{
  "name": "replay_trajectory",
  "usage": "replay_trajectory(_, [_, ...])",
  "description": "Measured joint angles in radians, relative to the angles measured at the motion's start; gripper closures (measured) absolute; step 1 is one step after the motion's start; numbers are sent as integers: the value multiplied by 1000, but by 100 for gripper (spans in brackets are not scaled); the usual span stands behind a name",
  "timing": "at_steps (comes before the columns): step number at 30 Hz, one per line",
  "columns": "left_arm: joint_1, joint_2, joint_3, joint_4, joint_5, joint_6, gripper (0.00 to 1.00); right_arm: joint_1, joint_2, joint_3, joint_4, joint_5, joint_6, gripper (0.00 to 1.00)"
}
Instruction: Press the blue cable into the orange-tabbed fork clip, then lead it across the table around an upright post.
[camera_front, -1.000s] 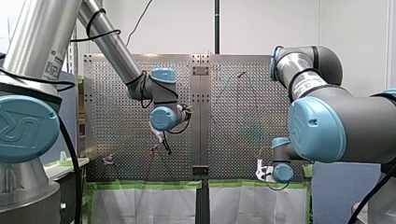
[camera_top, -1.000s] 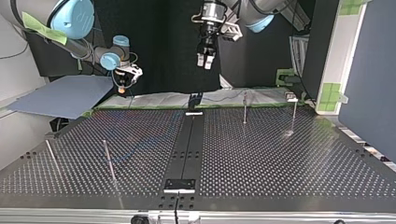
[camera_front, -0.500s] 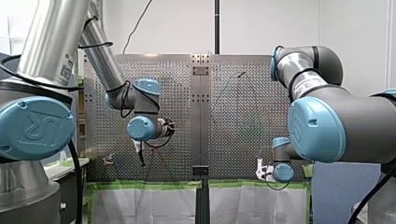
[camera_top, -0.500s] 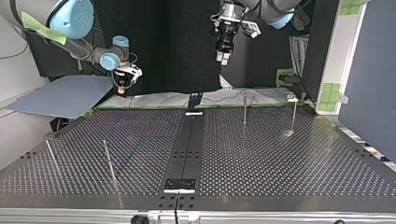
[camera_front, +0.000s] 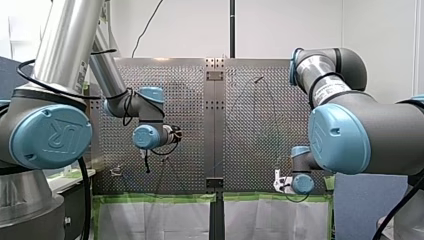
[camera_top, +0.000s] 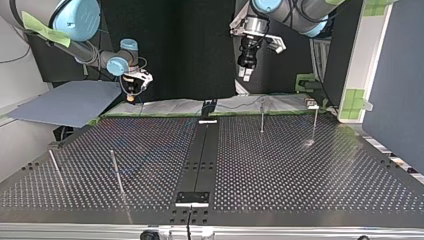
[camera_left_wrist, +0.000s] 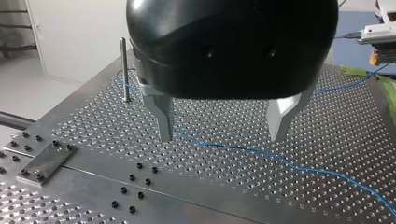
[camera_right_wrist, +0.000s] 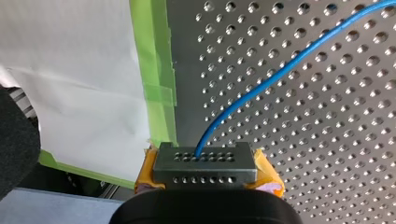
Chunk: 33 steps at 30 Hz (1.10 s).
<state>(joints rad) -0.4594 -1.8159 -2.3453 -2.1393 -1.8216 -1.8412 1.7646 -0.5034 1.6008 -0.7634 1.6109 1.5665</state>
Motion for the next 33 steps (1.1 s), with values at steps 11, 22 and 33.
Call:
replay_trajectory(11, [8, 1, 5, -11, 14, 7, 2, 3, -5, 0, 4, -2, -6, 100])
replay_trajectory(22, [8, 1, 5, -11, 14, 7, 2, 3, -5, 0, 4, -2, -6, 100])
replay_trajectory(33, [8, 1, 5, -11, 14, 7, 2, 3, -5, 0, 4, -2, -6, 100])
